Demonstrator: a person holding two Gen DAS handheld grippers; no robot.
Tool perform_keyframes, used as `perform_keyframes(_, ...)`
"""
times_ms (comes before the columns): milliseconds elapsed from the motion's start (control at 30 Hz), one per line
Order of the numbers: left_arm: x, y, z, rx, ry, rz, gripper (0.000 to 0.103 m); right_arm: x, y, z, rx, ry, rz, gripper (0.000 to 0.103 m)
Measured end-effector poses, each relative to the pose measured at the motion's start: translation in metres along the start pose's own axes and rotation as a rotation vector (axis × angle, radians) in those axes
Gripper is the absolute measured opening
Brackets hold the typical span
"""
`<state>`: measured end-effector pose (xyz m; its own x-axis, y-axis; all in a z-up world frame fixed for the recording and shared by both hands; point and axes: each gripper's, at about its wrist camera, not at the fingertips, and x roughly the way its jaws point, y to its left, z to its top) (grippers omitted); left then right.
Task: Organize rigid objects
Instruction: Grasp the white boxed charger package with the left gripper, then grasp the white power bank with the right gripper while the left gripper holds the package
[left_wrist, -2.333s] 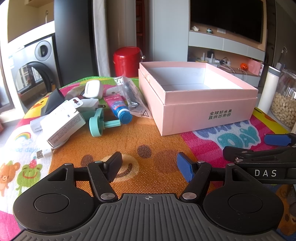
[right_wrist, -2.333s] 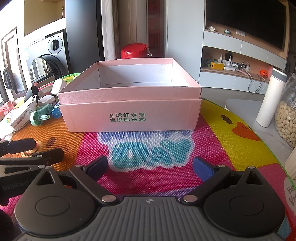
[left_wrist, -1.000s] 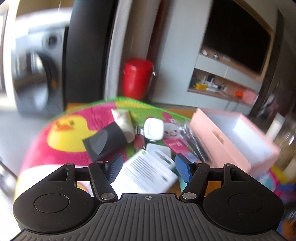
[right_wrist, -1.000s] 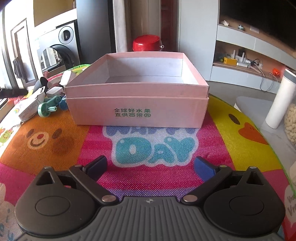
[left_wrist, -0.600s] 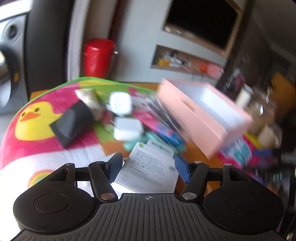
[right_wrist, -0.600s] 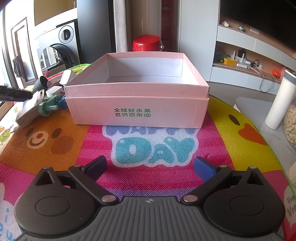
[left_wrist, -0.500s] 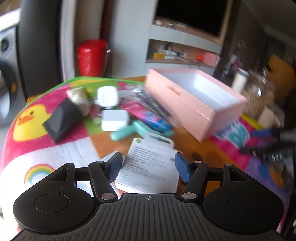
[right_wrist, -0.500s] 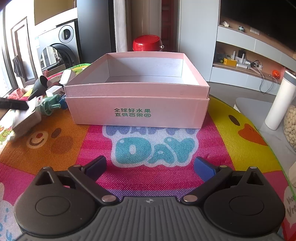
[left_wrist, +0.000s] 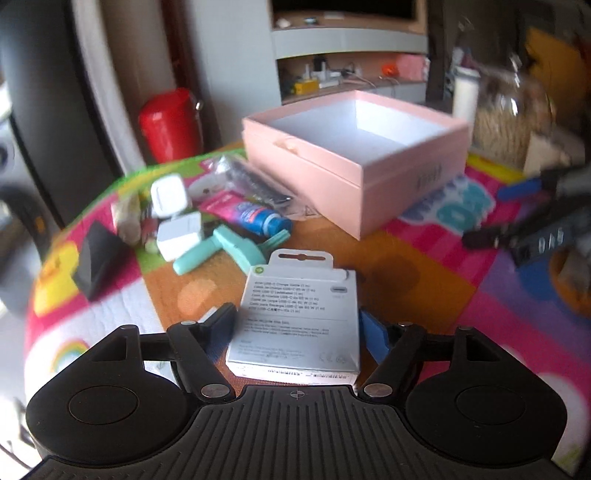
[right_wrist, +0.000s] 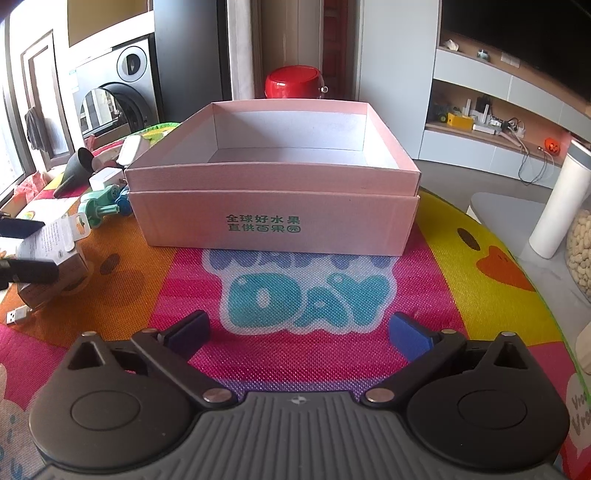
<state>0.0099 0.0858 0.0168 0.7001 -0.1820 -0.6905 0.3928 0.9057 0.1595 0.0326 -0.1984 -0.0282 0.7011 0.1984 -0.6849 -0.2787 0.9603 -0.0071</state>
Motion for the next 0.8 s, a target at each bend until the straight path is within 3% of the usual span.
perform_keyframes(267,-0.007,0.004,-0.006,-0.064,-0.029,-0.009,0.077,0.001,-0.001,0.001,0.007,0.008,0.008,0.103)
perform_keyframes(500,-0.056,0.029,-0.04,-0.3,-0.107,0.024,0.076,0.002,-0.001,0.004,-0.013,0.019,0.011,0.103)
perform_keyframes(600,-0.085,0.046,-0.058,-0.379,-0.142,0.074,0.075,-0.003,0.012,0.01,-0.049,0.021,0.043,0.089)
perform_keyframes(633,-0.094,0.052,-0.064,-0.4,-0.159,0.083,0.048,-0.005,0.022,0.014,-0.073,0.032,0.094,0.088)
perform_keyframes(700,-0.111,0.064,-0.073,-0.463,-0.221,0.044,0.022,-0.009,0.043,0.022,-0.088,0.021,0.188,0.088)
perform_keyframes(800,-0.118,0.073,-0.082,-0.473,-0.209,0.067,0.023,-0.012,0.088,0.033,-0.171,-0.025,0.3,0.083)
